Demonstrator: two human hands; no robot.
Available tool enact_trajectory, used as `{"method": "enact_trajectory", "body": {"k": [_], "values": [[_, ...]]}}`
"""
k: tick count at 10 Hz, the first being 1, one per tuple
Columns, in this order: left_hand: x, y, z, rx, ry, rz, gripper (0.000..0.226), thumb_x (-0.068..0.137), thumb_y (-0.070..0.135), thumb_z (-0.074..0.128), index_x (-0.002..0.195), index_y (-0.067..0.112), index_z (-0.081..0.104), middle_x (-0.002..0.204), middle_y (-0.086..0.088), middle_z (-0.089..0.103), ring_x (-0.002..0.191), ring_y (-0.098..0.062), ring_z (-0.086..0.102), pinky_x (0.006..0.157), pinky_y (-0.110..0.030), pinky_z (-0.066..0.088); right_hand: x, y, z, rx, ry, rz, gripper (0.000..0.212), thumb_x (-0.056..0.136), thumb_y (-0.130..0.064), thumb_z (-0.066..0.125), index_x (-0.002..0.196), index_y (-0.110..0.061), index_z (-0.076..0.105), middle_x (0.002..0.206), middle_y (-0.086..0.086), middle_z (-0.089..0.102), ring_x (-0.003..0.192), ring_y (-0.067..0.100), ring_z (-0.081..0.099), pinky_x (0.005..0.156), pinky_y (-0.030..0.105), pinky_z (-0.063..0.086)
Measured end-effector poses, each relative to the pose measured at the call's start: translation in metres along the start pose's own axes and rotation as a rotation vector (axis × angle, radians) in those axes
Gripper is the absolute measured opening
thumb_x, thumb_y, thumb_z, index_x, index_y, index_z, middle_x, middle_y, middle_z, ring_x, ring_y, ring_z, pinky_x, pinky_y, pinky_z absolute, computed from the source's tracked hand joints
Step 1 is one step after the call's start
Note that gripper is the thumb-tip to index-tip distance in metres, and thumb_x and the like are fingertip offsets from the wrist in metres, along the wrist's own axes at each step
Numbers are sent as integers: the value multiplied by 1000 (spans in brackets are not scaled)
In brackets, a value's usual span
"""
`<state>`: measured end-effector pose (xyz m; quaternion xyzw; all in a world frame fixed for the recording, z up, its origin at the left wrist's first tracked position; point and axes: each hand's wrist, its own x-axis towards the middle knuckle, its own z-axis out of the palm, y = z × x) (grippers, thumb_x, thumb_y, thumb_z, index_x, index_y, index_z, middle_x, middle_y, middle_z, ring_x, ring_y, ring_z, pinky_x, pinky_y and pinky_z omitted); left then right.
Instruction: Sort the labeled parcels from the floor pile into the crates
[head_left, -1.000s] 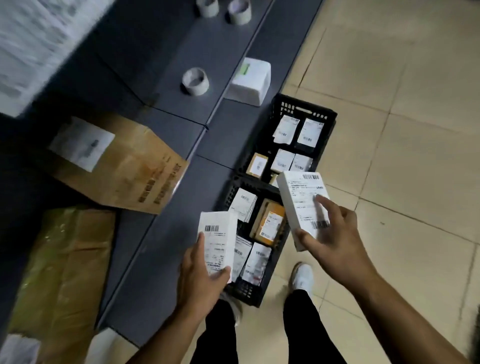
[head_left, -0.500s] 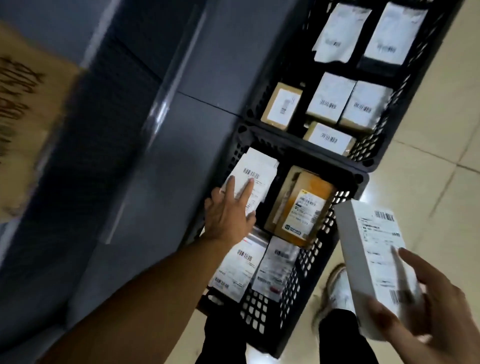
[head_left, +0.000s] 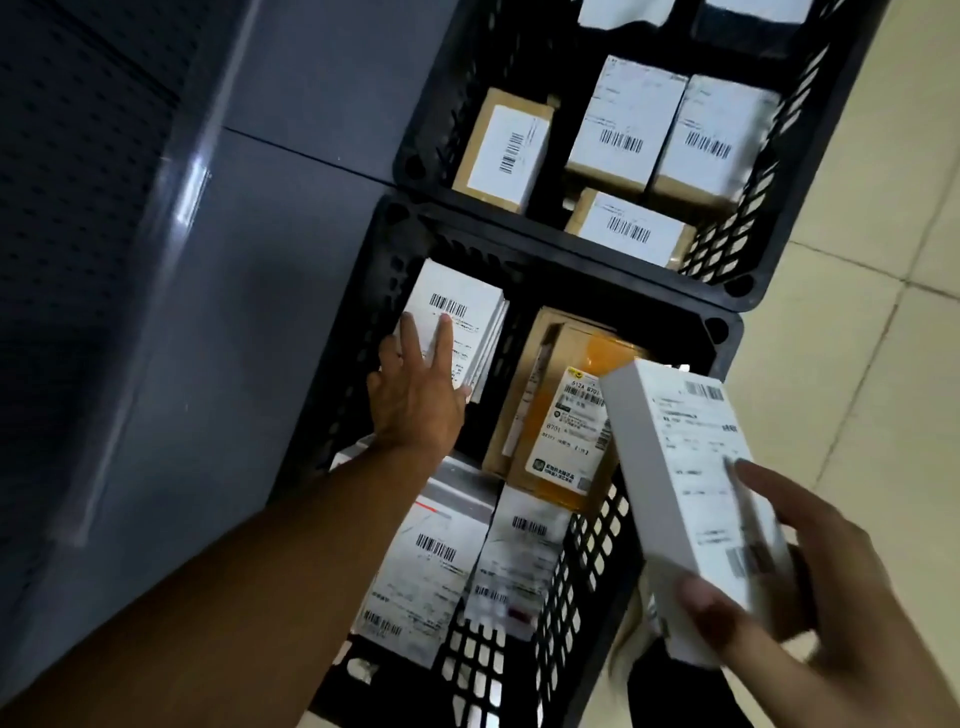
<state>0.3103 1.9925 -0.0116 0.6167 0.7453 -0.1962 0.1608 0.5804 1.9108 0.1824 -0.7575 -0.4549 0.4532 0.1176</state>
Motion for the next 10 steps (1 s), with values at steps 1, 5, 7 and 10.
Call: {"method": "enact_trajectory", "body": {"k": [1, 5, 7, 10], "values": [[-14, -7, -14, -120, -11, 36, 81, 102, 39, 51, 160, 38, -6, 168, -8, -10, 152, -35, 6, 111, -49, 38, 6, -16, 18, 57, -72, -60, 92, 51, -77, 69, 136, -59, 40, 129, -18, 42, 111, 16, 60, 65, 5, 51], [-76, -90, -111, -474, 262, 169, 90, 87, 1, 57, 161, 33, 18, 167, -4, 20, 149, -27, 20, 113, -36, 31, 93, -86, 215, 69, -13, 11, 96, 78, -59, 78, 153, -46, 20, 157, 7, 15, 140, 35, 37, 114, 42, 42], [-117, -118, -94, -528, 271, 108, 95, 78, -11, 56, 158, 36, 30, 162, 2, 32, 146, -24, 28, 106, -43, 48, 119, -117, 269, -9, 69, 104, 88, 85, -58, 72, 153, -41, 19, 158, 11, 13, 135, 36, 36, 107, 45, 46], [-132, -117, -100, -526, 250, 48, 93, 77, -6, 60, 158, 32, 32, 158, -2, 39, 141, -28, 34, 109, -47, 44, 98, -105, 220, -251, 5, -40, 82, 95, -46, 62, 160, -36, 13, 167, 13, 5, 147, 38, 25, 118, 52, 33]]}}
